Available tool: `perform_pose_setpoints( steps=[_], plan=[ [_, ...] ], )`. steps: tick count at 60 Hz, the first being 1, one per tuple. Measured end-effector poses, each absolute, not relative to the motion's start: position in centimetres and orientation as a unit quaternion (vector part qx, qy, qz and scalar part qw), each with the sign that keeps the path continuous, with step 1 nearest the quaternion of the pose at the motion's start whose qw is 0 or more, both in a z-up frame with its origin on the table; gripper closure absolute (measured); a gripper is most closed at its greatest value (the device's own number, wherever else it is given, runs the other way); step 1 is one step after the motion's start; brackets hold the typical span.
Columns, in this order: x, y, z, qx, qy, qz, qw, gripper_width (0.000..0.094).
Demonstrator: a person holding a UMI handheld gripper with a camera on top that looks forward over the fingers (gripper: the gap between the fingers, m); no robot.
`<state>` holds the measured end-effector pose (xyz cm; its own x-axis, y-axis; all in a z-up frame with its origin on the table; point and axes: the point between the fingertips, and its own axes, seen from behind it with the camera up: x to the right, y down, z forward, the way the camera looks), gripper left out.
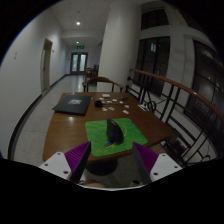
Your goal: Arrange mouse
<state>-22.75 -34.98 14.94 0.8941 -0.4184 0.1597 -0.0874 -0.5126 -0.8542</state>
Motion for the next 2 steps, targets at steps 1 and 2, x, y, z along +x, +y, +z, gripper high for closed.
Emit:
perform_pose_setpoints(
  steps=[1,2],
  plan=[
    [-23.15,-35.53,14.94,-0.851,0.146,-0.174,0.473,0.0092],
    [-23.63,-35.97,14.89,-0.852,0.141,-0.171,0.475,0.0091]
  ],
)
